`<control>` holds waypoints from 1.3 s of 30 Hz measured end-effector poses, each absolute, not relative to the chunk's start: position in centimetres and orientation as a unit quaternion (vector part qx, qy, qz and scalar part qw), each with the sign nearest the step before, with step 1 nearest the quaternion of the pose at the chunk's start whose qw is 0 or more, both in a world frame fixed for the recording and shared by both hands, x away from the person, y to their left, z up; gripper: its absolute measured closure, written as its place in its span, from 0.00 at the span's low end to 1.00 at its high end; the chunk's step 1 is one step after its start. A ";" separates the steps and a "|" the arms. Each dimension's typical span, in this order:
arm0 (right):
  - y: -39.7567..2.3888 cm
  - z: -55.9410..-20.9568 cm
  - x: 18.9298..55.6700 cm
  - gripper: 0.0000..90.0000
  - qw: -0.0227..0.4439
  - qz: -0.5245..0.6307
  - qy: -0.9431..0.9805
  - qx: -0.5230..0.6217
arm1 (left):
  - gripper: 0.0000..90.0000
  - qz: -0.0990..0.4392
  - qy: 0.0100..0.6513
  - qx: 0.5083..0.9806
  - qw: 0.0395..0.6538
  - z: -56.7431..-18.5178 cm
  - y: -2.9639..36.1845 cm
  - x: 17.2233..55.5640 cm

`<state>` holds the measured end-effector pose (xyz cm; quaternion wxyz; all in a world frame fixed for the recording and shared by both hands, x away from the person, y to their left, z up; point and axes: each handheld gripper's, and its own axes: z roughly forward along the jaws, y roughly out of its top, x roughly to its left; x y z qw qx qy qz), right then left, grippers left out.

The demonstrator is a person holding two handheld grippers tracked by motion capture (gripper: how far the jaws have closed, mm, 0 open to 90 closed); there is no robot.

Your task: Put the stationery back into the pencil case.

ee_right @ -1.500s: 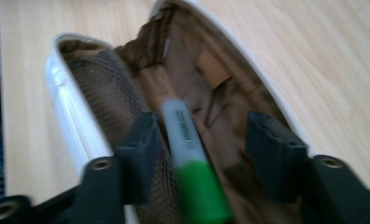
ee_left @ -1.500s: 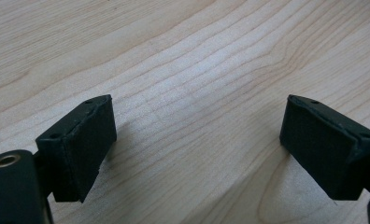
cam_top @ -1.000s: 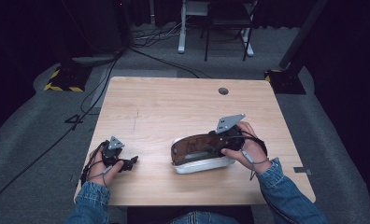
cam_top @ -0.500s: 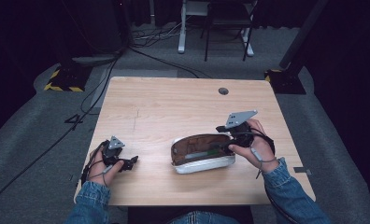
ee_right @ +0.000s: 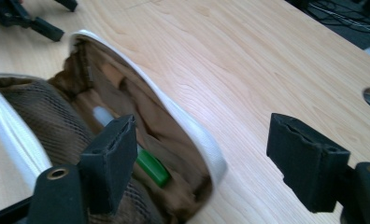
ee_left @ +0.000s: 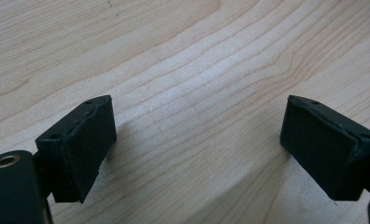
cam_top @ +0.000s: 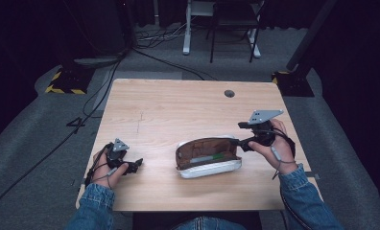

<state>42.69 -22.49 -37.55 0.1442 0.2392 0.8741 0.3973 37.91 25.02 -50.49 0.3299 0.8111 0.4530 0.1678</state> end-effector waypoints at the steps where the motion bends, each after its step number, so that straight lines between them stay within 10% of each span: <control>1: -22.9 -37.6 42.8 0.27 0.147 0.398 0.872 0.244 | 0.12 0.168 0.451 0.813 0.328 -50.4 25.0 38.0; 39: -31.6 -46.9 48.3 0.22 0.151 0.370 0.828 0.393 | 0.12 0.168 0.452 0.812 0.328 -50.5 25.0 38.0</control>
